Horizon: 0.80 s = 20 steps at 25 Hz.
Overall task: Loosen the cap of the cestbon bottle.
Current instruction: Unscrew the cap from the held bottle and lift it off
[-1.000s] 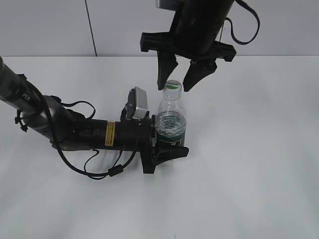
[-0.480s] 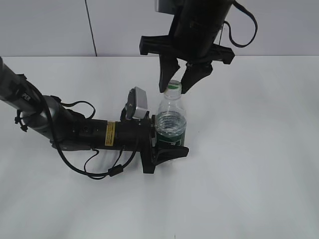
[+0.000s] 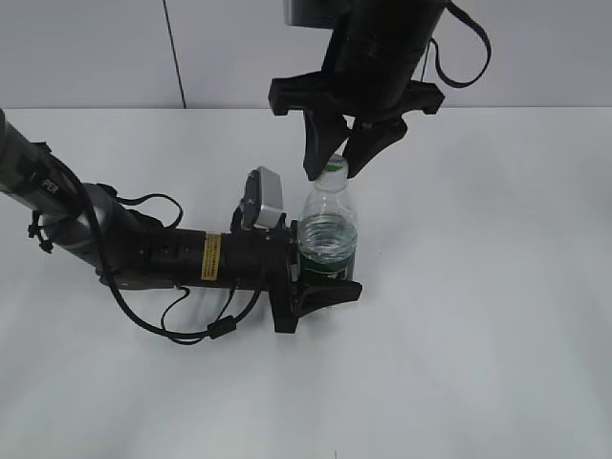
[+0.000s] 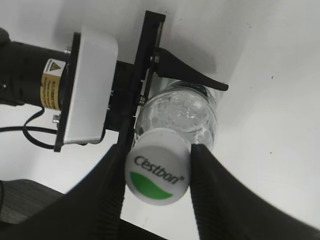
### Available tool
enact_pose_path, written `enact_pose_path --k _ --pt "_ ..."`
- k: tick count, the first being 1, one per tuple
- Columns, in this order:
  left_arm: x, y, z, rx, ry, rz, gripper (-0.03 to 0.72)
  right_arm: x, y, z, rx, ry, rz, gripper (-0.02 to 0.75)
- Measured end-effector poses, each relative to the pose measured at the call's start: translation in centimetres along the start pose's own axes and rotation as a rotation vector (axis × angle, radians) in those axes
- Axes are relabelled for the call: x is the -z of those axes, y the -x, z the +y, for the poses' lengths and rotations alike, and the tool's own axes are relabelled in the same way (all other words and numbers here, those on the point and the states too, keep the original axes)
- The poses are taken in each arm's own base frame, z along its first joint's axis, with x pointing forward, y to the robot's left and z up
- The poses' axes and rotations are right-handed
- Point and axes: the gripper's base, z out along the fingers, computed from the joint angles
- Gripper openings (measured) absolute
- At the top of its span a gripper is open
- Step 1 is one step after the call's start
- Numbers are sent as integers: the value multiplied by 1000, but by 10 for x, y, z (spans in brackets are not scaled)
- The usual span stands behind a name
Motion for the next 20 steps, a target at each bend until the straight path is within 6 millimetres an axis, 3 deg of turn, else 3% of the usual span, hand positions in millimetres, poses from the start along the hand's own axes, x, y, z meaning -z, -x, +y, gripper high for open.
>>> enact_pose_path --k 11,20 --pt "1 -1 -1 -12 -9 6 425 0 0 1 675 14 -3 300" --pt "1 -1 -1 -13 -11 6 425 0 0 1 1000 14 -7 298"
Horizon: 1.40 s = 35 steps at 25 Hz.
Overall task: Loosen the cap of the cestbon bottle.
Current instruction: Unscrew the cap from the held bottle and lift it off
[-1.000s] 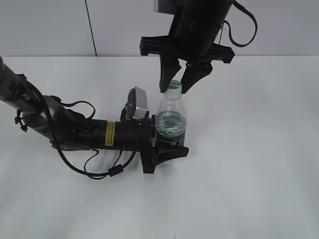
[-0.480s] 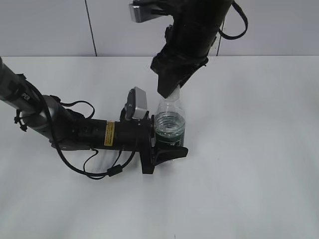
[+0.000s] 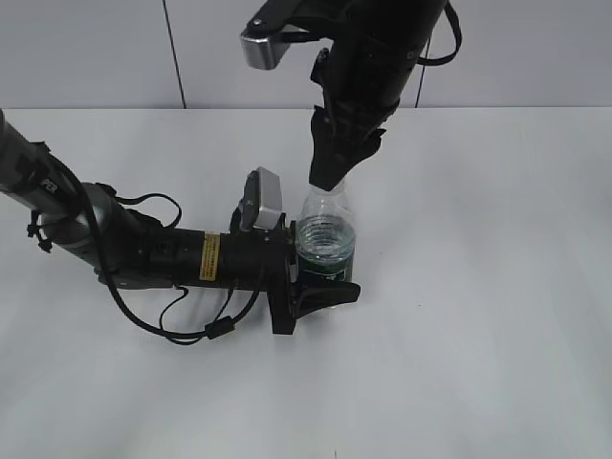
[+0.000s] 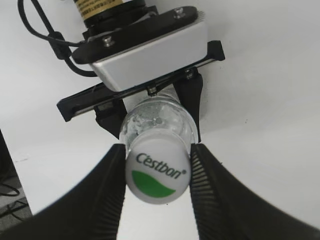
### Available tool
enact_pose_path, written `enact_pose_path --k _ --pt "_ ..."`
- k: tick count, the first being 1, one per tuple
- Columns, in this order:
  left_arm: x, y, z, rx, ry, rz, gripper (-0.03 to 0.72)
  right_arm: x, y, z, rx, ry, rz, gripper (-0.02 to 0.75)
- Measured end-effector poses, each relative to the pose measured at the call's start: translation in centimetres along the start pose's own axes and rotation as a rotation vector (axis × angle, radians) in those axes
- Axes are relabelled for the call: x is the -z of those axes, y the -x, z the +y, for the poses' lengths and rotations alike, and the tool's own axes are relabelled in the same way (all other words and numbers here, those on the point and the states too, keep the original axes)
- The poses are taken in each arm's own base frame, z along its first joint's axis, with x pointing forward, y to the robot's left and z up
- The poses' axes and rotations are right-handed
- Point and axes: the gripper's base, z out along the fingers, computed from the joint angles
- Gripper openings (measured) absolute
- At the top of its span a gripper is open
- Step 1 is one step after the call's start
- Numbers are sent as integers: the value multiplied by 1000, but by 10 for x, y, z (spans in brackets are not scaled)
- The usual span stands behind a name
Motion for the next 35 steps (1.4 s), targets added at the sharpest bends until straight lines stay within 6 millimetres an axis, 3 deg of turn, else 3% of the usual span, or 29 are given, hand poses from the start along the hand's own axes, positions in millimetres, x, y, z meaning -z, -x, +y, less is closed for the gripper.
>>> enact_pose_path --k 8,21,35 --pt "1 0 0 -2 -8 -5 425 0 0 0 209 0 1 298" --pt "1 0 0 -2 -9 -6 425 0 0 0 229 3 -3 311" --pt "1 0 -2 0 -21 -7 425 0 1 1 179 10 -16 482"
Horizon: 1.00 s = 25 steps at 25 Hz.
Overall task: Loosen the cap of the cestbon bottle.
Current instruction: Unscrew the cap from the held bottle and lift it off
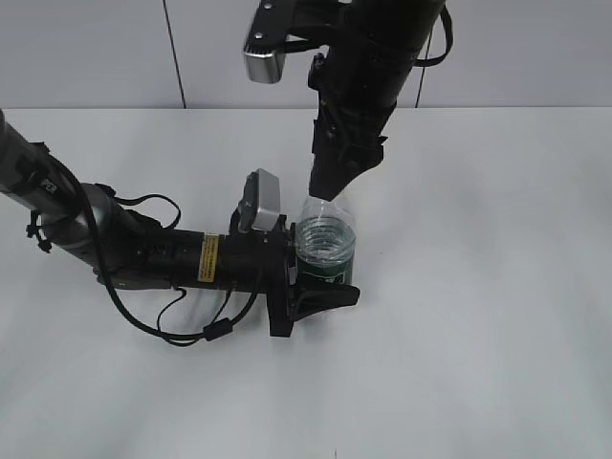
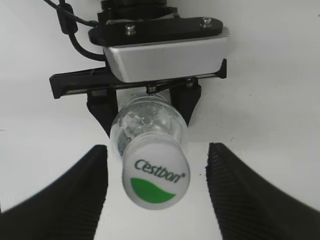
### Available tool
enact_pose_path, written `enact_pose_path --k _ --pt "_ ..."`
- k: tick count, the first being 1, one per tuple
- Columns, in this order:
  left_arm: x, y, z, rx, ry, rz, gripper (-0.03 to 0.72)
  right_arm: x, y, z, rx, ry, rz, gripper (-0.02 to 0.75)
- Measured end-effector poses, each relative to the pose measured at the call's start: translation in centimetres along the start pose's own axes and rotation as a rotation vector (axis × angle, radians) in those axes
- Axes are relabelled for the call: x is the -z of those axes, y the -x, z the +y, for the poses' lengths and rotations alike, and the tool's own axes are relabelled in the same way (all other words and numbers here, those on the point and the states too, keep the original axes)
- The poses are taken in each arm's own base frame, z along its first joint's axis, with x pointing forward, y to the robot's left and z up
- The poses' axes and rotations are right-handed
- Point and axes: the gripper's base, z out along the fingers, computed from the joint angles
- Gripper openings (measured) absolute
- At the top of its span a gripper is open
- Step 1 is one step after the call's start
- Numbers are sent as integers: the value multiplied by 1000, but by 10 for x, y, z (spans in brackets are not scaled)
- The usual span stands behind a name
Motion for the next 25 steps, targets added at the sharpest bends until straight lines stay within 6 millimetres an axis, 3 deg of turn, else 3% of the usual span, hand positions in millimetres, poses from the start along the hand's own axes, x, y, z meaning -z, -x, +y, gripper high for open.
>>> enact_pose_path --k 4,9,19,25 --pt "0 0 0 0 -1 0 424 6 1 2 -52 -9 -10 485" --pt "0 0 0 0 -2 -1 424 32 5 9 -162 -51 -55 488" --pt "0 -1 0 4 2 3 424 38 1 8 -803 -94 -38 488" --pt "0 -1 0 5 5 2 424 38 0 7 -1086 -98 -47 488"
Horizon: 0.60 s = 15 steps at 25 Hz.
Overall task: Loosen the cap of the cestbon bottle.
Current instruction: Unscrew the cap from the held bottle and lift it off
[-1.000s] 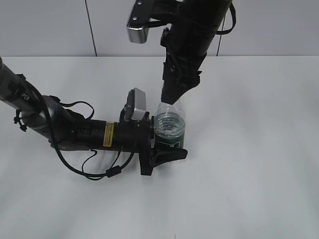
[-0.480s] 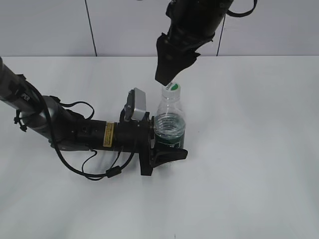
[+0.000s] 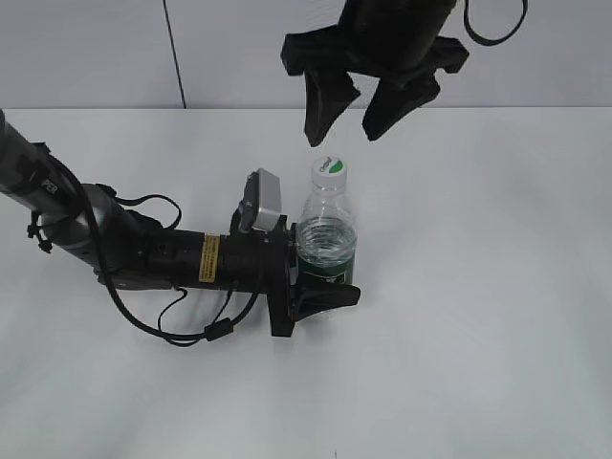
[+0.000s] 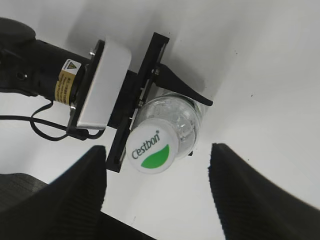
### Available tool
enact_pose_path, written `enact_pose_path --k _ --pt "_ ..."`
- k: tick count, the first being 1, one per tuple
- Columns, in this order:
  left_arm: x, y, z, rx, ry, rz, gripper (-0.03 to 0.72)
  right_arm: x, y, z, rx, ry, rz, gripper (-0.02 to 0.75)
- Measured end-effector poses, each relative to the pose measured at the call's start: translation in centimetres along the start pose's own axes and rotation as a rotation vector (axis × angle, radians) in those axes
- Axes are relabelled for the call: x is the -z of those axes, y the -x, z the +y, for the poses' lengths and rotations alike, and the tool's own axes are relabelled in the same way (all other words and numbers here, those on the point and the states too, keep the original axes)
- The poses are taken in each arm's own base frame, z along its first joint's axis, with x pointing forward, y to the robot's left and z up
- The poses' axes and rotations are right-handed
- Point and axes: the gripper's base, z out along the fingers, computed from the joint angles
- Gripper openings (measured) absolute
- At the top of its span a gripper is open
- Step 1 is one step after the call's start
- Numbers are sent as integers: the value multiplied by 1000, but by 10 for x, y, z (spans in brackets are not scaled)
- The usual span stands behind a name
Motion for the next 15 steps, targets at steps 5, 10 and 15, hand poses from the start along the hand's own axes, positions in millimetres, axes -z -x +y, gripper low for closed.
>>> enact_pose_path --k 5,10,15 --pt "0 0 0 0 1 1 424 -10 1 -2 -110 -5 24 488" --pt "0 0 0 0 1 1 424 -37 3 -7 -166 -16 81 488" --pt "0 0 0 0 1 0 424 -38 3 -7 -180 -15 85 489"
